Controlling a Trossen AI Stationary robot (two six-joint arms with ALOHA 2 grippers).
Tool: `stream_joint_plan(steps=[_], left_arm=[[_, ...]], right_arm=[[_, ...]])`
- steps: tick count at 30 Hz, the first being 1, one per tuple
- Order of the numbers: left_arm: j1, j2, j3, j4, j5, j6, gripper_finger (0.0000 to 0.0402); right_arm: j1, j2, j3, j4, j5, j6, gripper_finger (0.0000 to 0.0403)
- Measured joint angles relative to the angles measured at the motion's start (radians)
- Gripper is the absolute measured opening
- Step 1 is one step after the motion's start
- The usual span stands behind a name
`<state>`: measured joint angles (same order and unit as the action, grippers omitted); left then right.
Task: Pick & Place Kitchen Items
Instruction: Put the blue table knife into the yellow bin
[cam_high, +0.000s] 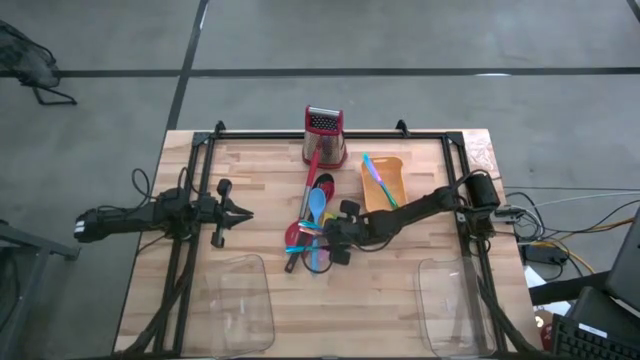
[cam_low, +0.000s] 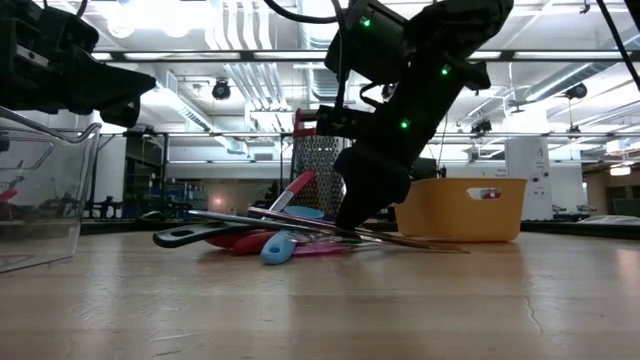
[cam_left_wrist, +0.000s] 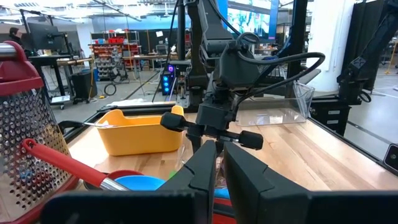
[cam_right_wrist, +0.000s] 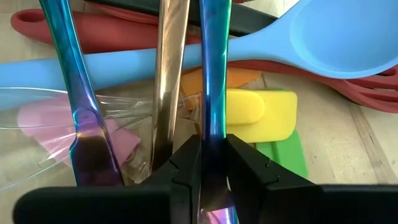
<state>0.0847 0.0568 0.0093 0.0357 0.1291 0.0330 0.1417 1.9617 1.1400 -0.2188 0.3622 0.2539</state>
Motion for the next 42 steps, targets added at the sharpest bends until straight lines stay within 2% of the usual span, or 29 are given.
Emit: stream_joint_plan(steps=[23, 34, 42], left_arm=[[0.0, 0.0, 0.0, 0.0, 0.0, 0.0, 0.0039], [0.0, 0.0, 0.0, 0.0, 0.0, 0.0, 0.0039], [0.0, 0.0, 0.0, -0.001, 0.0, 0.0, 0.0039]], right_arm=[[0.0, -0.076, 0.0, -0.017, 0.004, 0.032, 0.0058], [-0.003, -0.225, 0.0, -0.072, 0.008, 0.092, 0.0058], [-0.005, -0.351, 0.0, -0.242, 0.146, 0.152, 0.0059]])
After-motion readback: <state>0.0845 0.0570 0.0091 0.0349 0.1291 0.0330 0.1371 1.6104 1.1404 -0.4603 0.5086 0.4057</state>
